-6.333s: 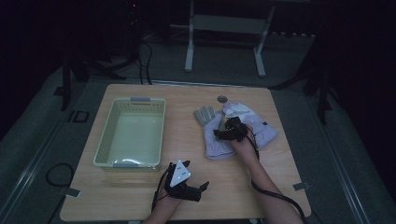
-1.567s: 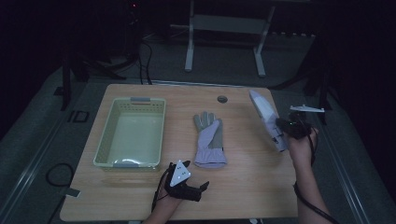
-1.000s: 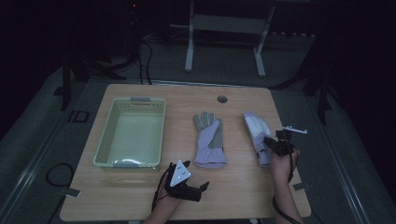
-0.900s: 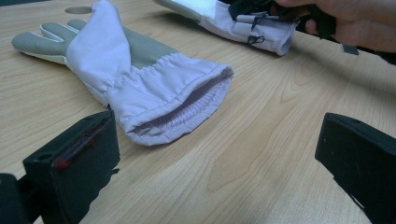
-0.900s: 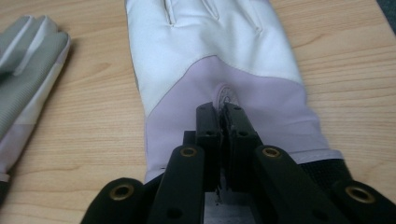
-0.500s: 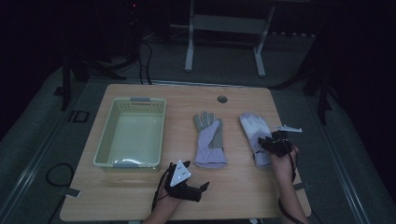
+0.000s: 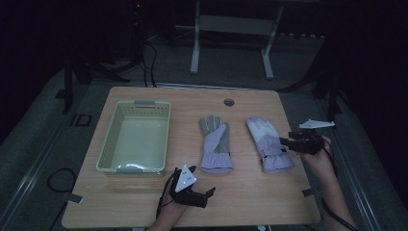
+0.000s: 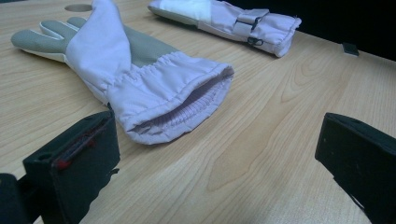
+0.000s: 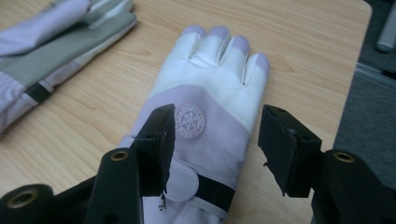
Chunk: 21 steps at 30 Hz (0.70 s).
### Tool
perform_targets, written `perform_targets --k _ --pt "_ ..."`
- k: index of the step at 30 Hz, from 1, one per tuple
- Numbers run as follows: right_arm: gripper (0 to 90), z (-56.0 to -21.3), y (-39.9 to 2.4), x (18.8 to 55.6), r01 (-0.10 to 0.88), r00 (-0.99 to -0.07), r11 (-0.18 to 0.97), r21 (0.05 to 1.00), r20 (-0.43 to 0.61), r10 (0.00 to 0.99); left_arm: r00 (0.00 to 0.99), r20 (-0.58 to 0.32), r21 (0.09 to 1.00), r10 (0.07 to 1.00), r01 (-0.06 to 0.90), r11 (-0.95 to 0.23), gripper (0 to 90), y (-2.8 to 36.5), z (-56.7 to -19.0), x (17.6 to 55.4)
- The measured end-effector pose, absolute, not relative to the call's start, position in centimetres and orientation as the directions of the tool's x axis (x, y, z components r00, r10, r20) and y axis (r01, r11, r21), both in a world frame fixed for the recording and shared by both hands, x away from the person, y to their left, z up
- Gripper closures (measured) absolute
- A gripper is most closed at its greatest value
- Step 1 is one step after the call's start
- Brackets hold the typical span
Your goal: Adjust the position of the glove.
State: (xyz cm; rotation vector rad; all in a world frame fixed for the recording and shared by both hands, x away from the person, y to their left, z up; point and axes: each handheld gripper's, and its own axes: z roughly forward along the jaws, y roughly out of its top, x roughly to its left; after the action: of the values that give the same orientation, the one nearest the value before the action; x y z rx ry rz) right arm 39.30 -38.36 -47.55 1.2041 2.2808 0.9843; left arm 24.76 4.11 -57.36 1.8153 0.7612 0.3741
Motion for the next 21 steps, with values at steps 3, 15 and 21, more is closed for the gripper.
perform_targets --k 3,15,21 --pt "48.4 -48.3 -38.4 39.7 0.557 -0.571 0.374 0.742 0.015 0.821 0.745 -0.104 0.923 0.658 0.319 -0.215 0.0 4.1 -57.4 24.8" --pt "53.7 -53.8 -37.2 42.0 0.634 -0.561 0.321 0.704 0.133 0.817 0.747 -0.106 0.923 0.656 0.319 -0.215 0.0 4.1 -57.4 24.8" --pt "54.9 -54.8 -37.2 41.5 0.617 -0.571 0.309 0.724 0.141 0.809 0.748 -0.106 0.923 0.655 0.319 -0.215 0.0 4.1 -57.4 24.8"
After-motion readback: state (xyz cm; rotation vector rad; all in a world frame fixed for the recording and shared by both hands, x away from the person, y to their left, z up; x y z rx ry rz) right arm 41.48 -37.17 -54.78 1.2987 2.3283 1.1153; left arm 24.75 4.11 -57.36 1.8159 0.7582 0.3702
